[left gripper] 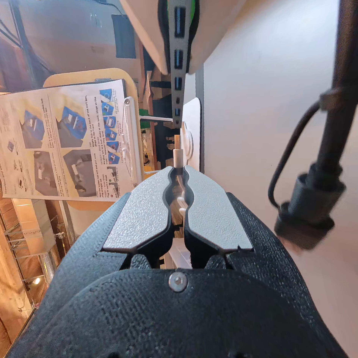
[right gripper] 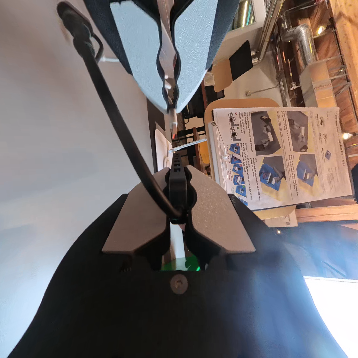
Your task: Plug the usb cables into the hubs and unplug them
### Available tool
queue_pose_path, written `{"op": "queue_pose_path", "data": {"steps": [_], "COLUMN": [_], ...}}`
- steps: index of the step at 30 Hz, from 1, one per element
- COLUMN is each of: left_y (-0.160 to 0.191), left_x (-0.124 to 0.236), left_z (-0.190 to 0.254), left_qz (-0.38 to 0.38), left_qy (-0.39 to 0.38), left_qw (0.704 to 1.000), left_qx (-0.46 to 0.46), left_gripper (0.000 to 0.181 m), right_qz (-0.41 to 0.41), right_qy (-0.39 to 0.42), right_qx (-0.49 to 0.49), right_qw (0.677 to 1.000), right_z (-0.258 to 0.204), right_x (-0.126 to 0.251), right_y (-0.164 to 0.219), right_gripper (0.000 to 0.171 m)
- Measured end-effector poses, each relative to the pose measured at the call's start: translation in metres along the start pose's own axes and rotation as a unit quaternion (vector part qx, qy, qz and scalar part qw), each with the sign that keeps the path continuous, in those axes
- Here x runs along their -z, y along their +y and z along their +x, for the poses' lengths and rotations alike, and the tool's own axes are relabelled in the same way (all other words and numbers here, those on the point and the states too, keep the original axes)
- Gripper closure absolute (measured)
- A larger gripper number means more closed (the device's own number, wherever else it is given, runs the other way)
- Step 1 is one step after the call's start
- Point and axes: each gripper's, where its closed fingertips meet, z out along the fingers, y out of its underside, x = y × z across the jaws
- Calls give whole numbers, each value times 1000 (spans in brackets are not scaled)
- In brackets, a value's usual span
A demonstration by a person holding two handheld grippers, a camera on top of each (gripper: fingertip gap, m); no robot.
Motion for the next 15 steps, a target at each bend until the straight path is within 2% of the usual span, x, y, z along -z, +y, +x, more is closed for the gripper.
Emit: {"op": "queue_pose_path", "data": {"steps": [1,11,15], "left_y": [-3,-9,-15], "left_x": [-1,-5,-5], "left_z": [1,16,30], "left_qz": [-1,-23,4], "left_qy": [0,19,38], "left_qw": [1000,1000,999], "left_qx": [4,7,-10], "left_gripper": [174,174,175], "right_qz": [5,47,83], "right_qy": [-5,-54,-102], "right_qx": [-4,-53,-82], "right_qw": [1000,996,988], "right_z": [-1,-14,-23], "right_x": [0,1,6], "right_y": [-2,-20,-32], "right_gripper": [159,160,160]}}
